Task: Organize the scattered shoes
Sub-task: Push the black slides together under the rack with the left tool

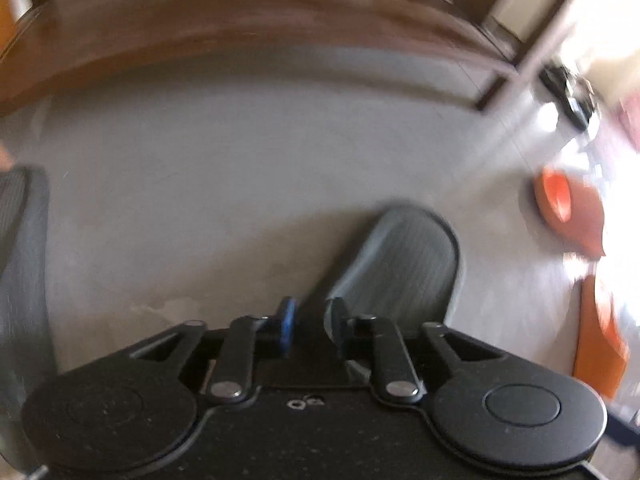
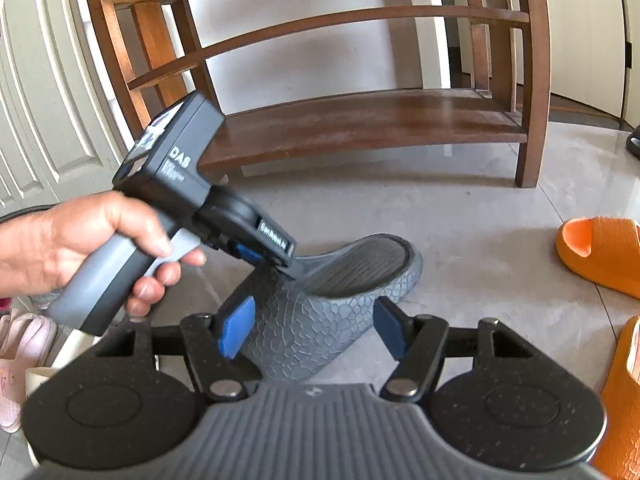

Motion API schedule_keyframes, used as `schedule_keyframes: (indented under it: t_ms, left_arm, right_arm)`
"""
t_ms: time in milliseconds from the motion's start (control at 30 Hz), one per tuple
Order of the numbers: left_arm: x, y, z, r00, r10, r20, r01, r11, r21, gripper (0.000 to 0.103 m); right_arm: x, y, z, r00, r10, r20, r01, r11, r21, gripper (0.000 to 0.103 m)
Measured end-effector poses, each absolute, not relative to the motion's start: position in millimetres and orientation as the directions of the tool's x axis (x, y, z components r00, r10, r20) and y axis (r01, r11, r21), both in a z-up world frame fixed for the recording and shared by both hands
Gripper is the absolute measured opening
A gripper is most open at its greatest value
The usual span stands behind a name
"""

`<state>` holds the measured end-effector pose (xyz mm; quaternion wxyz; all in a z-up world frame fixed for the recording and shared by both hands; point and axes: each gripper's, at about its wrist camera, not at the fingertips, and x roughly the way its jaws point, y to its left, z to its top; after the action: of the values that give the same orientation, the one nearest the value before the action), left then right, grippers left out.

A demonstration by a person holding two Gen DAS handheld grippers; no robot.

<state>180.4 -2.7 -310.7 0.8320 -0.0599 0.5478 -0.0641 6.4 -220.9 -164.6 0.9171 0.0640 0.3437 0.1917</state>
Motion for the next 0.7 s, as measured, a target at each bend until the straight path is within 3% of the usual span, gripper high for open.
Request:
schedule_keyframes:
  t_ms: [133, 233, 500, 600, 700]
  left_arm:
    - [174.2, 27.9, -306.5, 0.454, -0.086, -0.887, -0.083, 0.987, -0.138, 0.012]
    - [169.2, 49.1, -301.2, 0.488, -0.018, -0.872, -0.132, 0.987, -0.094, 0.004]
    - [158.4, 99.3, -291.4, 0.503, 0.134, -0.854, -0.198, 0.98, 0.037, 0.004]
    - [161.3, 107.1, -287.6, 0.539, 0.054, -0.841, -0.19, 0.98, -0.059, 0.005]
    - [156.0, 96.3, -278.2, 0.551, -0.057, -0.833, -0.092, 0.987, -0.128, 0.024]
  right_arm:
    - [10.2, -220.5, -166.6, 0.693, 0.408, -0.595, -0.303, 0.913, 0.274, 0.069]
    - [12.8, -216.4, -166.7, 0.692, 0.422, -0.586, -0.312, 0.907, 0.285, 0.069]
    - [14.5, -199.5, -165.7, 0.679, 0.457, -0.575, -0.346, 0.889, 0.299, 0.069]
    - [13.7, -195.9, -164.9, 0.678, 0.46, -0.573, -0.352, 0.888, 0.296, 0.069]
    - [12.8, -195.2, -164.3, 0.68, 0.458, -0.572, -0.348, 0.889, 0.297, 0.069]
